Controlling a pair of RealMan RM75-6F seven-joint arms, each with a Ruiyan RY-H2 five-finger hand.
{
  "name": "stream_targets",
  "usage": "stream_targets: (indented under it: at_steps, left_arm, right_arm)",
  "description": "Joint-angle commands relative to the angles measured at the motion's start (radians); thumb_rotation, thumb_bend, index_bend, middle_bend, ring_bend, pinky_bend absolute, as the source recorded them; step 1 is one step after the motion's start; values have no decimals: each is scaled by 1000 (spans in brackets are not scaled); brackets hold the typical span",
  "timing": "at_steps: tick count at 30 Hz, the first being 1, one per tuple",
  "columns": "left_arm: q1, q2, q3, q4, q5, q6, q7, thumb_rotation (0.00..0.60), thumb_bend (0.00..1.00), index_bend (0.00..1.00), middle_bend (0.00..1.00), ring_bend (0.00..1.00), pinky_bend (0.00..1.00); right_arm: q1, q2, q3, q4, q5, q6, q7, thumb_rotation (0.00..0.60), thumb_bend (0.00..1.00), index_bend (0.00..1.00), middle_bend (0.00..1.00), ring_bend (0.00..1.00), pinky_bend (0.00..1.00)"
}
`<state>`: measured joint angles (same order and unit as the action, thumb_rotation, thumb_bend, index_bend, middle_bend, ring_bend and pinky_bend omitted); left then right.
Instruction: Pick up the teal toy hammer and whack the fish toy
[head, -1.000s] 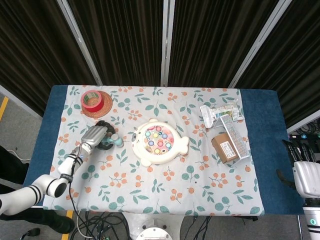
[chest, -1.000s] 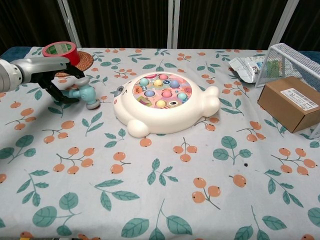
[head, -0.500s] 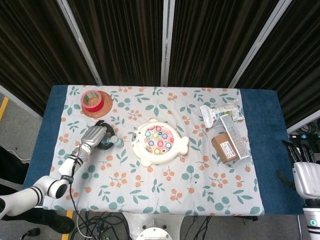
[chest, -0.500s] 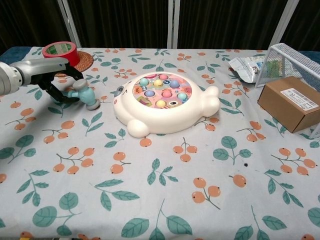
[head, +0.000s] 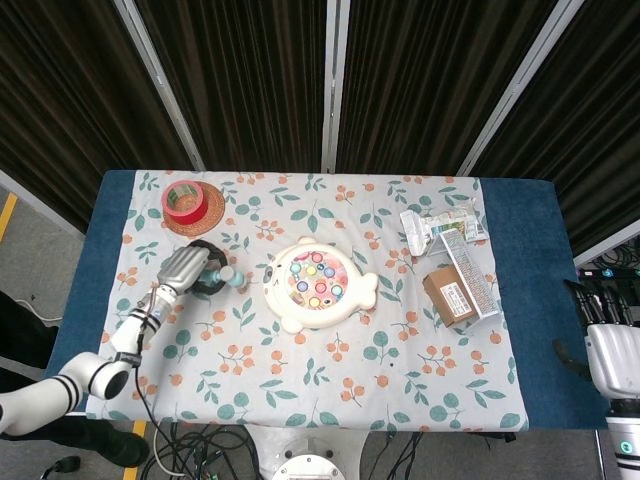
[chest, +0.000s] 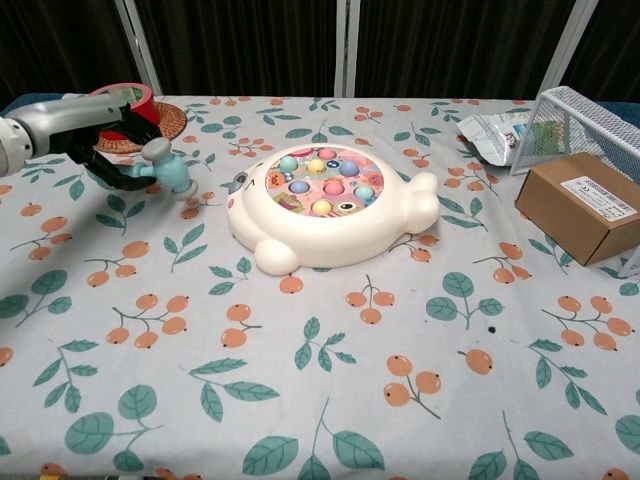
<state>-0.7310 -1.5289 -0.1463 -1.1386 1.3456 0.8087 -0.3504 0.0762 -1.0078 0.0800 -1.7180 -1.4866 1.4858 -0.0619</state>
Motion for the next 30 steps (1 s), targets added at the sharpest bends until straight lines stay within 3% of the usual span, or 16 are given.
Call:
stream_targets:
  at_steps: [1,7,12,23,30]
  left_arm:
    - [-3,40,0,-37,33,19,-25,600,478,605,437,263,263]
    - [-37,81,-6,-61,63,4,-51,600,480,622,514,355,392]
    - [-67,95,-4,-68,90,-9,-69,600,483,636,588,441,437]
    - [-146,110,-27,-102,107,-41,-75,600,486,639,600,455,439]
    - [-223,73,-60,-73,67,-122,-83,600,496,643,600,455,438]
  right_arm:
    - [-1,3,-2,-4,-5,2,-4,600,207,40,126,0,0]
    - [-10,4,-9,-2,-15,14,-1,600,208,40,126,0,0]
    - [-14,5,-11,-1,-17,19,2,600,207,40,125,0,0]
    - [-24,3,-13,8,-18,29,11,600,208,41,126,0,0]
    - [-27,4,-16,12,-18,28,14,600,208,40,126,0,0]
